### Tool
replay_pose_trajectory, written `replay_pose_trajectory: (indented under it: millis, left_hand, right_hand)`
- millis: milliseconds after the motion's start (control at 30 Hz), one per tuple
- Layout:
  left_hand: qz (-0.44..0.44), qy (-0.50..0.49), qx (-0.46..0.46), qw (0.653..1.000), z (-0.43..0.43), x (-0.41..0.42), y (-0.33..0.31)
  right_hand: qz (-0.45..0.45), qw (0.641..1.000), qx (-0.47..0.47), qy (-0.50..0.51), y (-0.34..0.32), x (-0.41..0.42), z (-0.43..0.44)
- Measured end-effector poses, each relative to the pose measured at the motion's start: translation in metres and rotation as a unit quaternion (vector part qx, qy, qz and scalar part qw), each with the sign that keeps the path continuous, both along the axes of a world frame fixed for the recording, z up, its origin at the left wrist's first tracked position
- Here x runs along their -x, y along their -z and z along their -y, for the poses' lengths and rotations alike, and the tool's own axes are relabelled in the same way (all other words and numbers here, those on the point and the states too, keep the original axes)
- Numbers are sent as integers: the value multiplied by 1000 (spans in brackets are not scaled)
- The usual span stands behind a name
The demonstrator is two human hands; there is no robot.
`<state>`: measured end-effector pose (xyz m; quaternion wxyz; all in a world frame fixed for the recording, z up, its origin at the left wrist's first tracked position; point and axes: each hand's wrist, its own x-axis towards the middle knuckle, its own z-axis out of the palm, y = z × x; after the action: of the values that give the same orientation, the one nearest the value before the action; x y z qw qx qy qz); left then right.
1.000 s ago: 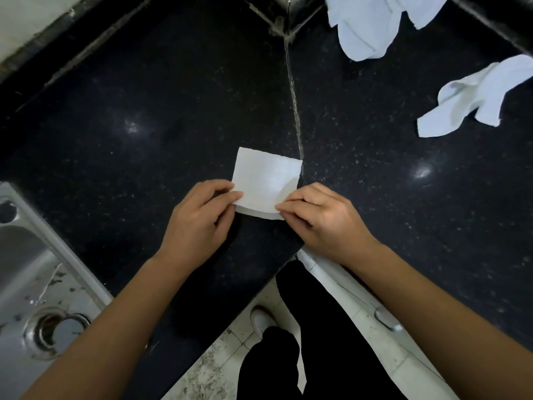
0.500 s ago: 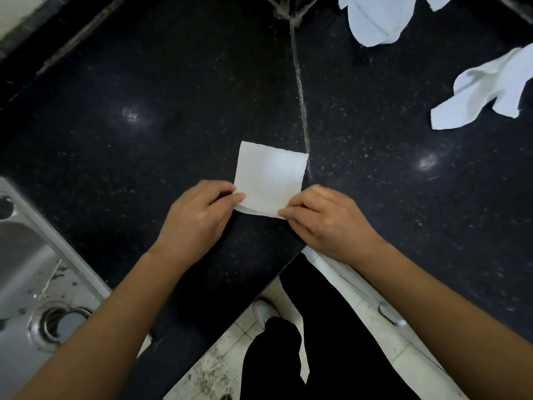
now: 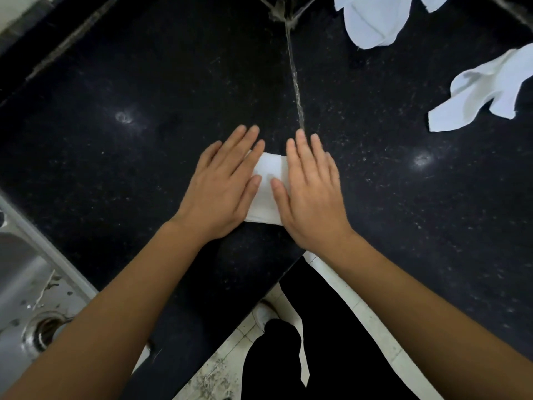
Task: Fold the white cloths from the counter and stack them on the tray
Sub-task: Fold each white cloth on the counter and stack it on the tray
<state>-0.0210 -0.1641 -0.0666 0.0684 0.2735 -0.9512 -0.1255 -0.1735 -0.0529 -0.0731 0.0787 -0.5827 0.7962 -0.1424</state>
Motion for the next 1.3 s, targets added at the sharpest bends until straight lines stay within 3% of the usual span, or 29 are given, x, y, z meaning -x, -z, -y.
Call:
replay_pose_trajectory:
  millis: [133, 367, 700, 800, 967, 1067, 1167, 1300]
  left_hand:
    - [117, 6, -5, 993, 5, 1, 21]
    - [140, -6, 5, 990, 3, 1, 27]
    - [115, 1, -13, 993, 4, 1, 24]
    - [120, -2, -26, 992, 3, 0, 25]
    - [125, -15, -61, 990, 2, 0, 21]
    - [112, -40, -120, 986, 1, 4, 12]
    - [95, -64, -177, 978, -1, 5, -11]
    - [100, -79, -207, 970, 6, 3, -36]
  right_hand:
    - [-59, 993, -98, -31, 18, 6, -2]
    - [-45, 992, -111, -29, 24, 7, -1]
    - [105, 992, -58, 30, -1, 23, 12]
    - [122, 983, -130, 47, -24, 38, 35]
    - [226, 935, -260, 86, -49, 62, 69]
    - [234, 927, -285, 75, -51, 63, 63]
    - [169, 938, -298, 57, -54, 45, 46]
    - [232, 940, -226, 111, -73, 29, 29]
